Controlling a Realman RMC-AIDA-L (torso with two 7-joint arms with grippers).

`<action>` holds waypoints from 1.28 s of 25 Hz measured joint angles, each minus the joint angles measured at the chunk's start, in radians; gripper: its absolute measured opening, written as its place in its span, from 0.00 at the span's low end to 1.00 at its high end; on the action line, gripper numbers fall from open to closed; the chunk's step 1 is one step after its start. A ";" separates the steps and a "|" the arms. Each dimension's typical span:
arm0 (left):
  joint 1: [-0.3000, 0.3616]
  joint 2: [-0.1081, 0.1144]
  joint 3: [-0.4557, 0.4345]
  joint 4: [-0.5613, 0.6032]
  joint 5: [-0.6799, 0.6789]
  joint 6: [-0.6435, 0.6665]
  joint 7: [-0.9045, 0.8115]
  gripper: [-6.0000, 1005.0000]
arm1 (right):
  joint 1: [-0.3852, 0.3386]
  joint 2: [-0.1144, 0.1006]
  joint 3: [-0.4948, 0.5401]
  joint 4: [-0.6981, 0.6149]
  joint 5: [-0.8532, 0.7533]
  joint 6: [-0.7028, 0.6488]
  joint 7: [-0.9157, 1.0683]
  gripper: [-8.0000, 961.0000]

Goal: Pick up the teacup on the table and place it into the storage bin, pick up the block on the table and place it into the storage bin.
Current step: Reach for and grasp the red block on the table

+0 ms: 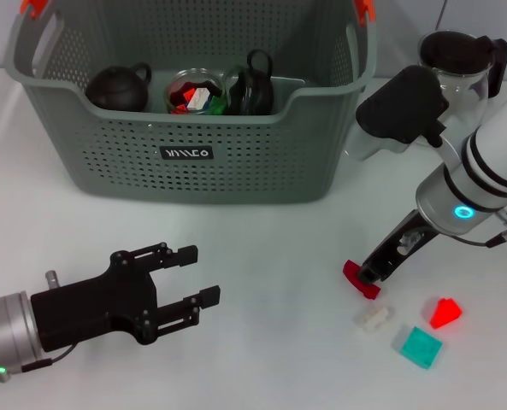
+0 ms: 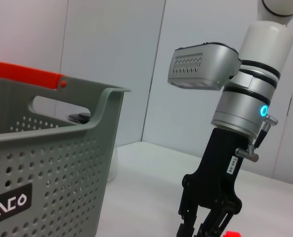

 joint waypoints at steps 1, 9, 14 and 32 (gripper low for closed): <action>0.000 0.000 0.000 0.000 0.000 0.000 0.000 0.64 | 0.000 0.001 -0.001 0.001 0.000 0.000 -0.002 0.40; -0.003 0.000 0.000 -0.004 0.000 -0.005 0.000 0.64 | 0.021 0.005 -0.007 0.053 0.003 0.021 -0.006 0.36; -0.004 0.000 0.000 -0.006 0.000 -0.006 0.000 0.64 | 0.039 0.006 -0.009 0.087 0.006 0.050 -0.015 0.35; -0.004 0.000 0.000 -0.009 0.000 -0.016 0.000 0.64 | 0.052 0.010 -0.061 0.107 0.010 0.070 -0.017 0.30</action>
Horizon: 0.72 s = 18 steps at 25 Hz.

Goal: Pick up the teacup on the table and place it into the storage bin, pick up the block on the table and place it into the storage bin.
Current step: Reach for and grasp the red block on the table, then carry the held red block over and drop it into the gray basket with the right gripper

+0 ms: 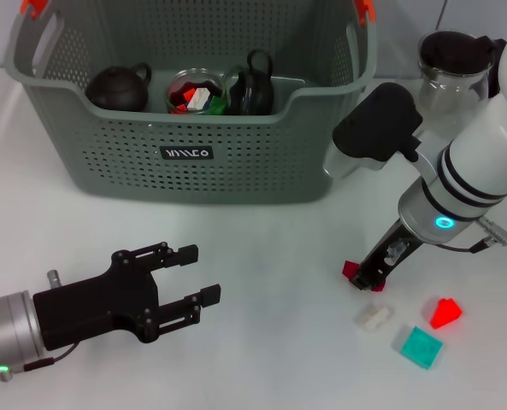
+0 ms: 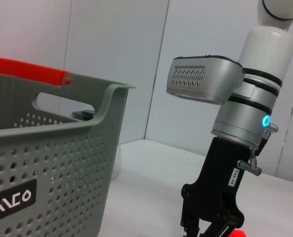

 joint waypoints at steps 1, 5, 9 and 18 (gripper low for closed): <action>0.000 0.000 0.000 0.000 0.000 0.000 0.000 0.64 | 0.000 0.000 0.000 0.002 0.000 0.000 0.000 0.30; 0.000 0.000 0.000 0.000 0.000 0.000 0.000 0.64 | -0.002 -0.001 0.003 -0.005 0.009 -0.007 0.000 0.27; 0.000 0.000 0.000 0.000 0.000 0.000 0.000 0.64 | -0.025 -0.008 0.027 -0.077 0.043 -0.054 -0.006 0.20; 0.000 0.000 -0.005 0.000 0.000 0.001 -0.003 0.64 | -0.139 -0.010 0.266 -0.407 0.161 -0.324 -0.102 0.15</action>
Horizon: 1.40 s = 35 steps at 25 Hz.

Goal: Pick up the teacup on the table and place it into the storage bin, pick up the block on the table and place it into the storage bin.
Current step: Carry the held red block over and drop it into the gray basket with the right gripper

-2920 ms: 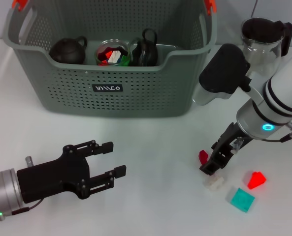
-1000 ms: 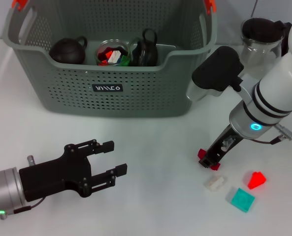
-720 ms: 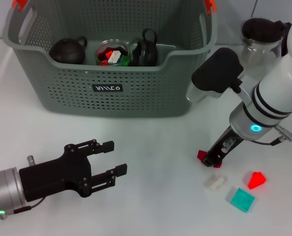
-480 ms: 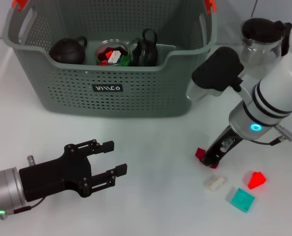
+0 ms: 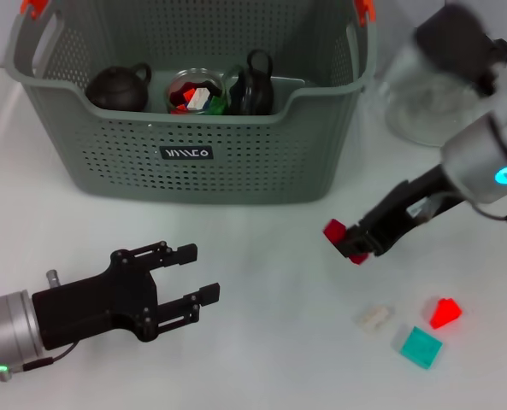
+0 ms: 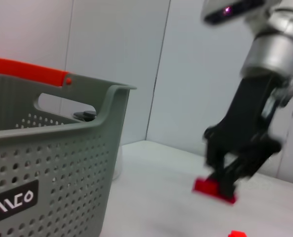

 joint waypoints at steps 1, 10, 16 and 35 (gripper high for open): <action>0.000 0.000 -0.005 0.000 0.000 0.000 0.000 0.64 | -0.003 0.000 0.038 -0.010 0.040 -0.039 -0.027 0.15; 0.001 0.005 -0.035 0.000 0.000 0.008 -0.001 0.64 | 0.009 -0.010 0.289 -0.055 0.329 -0.179 -0.180 0.14; 0.000 0.006 -0.047 0.000 0.000 0.010 -0.001 0.64 | 0.090 -0.002 0.313 -0.106 0.356 -0.077 -0.173 0.14; -0.023 0.000 -0.047 -0.004 0.000 0.002 -0.003 0.64 | 0.566 0.002 0.090 0.499 0.067 0.686 0.037 0.13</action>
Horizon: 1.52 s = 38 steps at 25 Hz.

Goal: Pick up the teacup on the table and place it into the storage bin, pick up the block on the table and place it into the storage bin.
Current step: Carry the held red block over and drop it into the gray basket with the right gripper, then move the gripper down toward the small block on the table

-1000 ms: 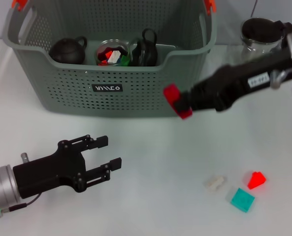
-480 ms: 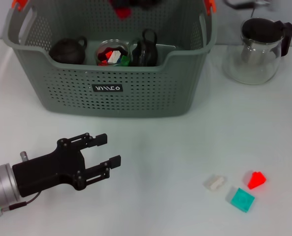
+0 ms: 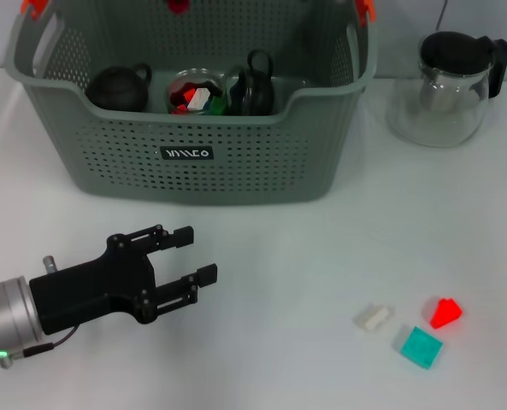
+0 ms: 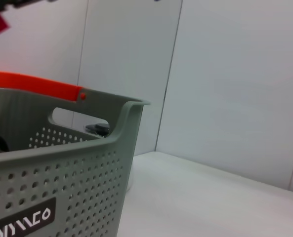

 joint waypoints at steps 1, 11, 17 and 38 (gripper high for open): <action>-0.001 0.000 0.000 0.000 0.000 0.000 0.000 0.64 | 0.022 0.000 -0.002 0.036 -0.001 0.024 0.000 0.13; -0.003 0.000 0.000 -0.001 0.000 0.003 -0.001 0.64 | 0.087 0.004 -0.036 0.174 -0.064 0.146 0.050 0.14; -0.003 0.000 0.000 -0.001 0.000 0.004 -0.001 0.64 | 0.083 0.001 -0.037 0.176 -0.065 0.150 0.053 0.16; -0.004 0.002 0.000 -0.001 -0.002 0.001 -0.001 0.64 | -0.533 -0.013 -0.047 -0.277 1.037 -0.122 -0.752 0.53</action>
